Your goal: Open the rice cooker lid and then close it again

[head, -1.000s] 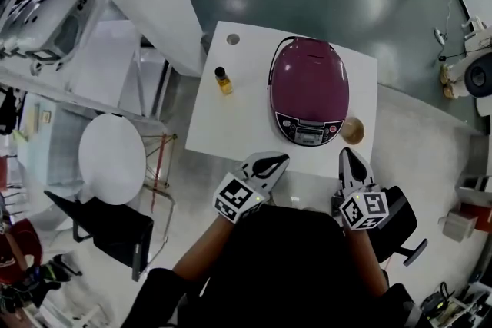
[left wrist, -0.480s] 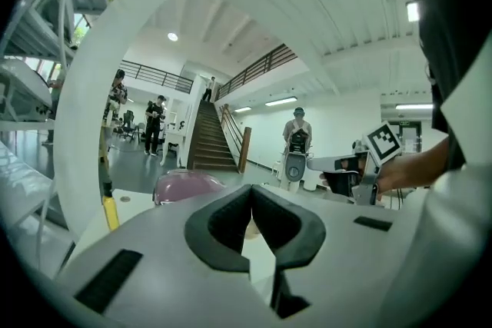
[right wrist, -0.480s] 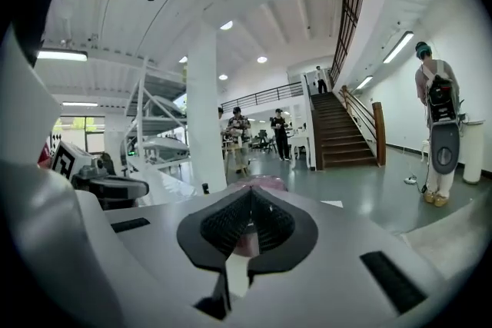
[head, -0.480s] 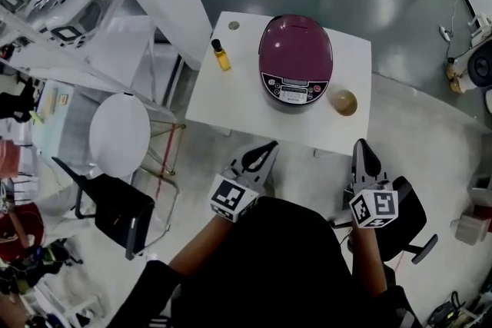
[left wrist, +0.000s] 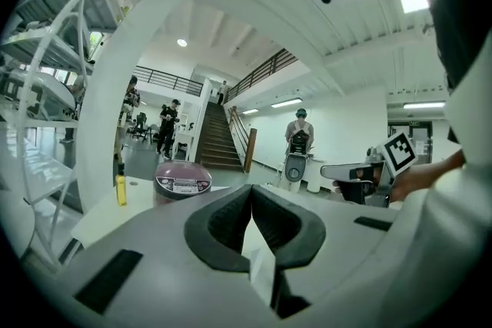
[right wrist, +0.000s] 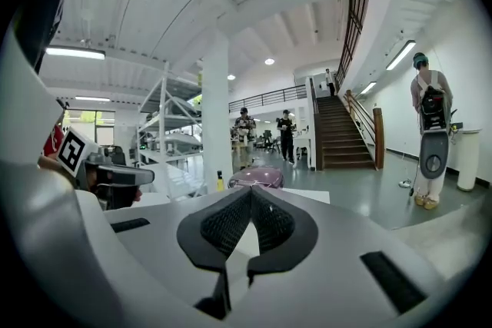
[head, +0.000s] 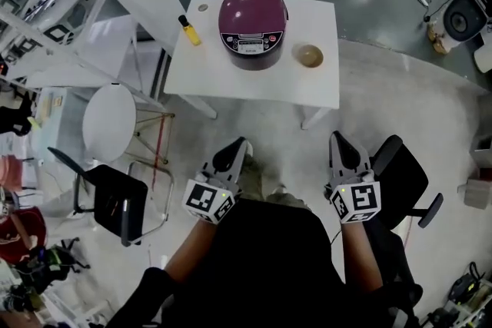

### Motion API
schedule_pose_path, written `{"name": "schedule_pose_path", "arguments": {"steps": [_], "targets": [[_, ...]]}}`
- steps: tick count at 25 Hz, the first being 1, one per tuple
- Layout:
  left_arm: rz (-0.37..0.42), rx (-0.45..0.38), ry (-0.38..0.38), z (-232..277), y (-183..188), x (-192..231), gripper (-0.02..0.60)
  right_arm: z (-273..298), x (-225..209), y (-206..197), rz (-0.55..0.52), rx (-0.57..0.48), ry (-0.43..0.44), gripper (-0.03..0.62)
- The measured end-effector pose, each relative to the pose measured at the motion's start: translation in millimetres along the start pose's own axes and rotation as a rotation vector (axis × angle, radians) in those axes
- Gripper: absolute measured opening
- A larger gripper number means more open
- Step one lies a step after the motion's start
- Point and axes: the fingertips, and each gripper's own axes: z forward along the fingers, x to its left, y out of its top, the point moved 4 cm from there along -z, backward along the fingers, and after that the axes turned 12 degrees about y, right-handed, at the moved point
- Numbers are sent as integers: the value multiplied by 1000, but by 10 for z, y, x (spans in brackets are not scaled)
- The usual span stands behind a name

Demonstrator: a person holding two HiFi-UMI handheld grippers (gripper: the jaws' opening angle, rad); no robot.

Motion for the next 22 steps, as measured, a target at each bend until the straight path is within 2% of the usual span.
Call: {"name": "schedule_pose_path", "arguments": {"steps": [4,12,18,22], "targets": [[50,-35,14,-188,34,-155,3,-340,42,-74,11,4,-40,0],[67,-52,17,-294,-52,-141,3,-517,91,-123,21,9,-90,0],[30,-68,98,-300,112,-52,3,-491,101,35,-25,-24,-86,0],[37,-134,109,-334,284,-153,3,-543,157,118,-20,-31,-71,-2]]}}
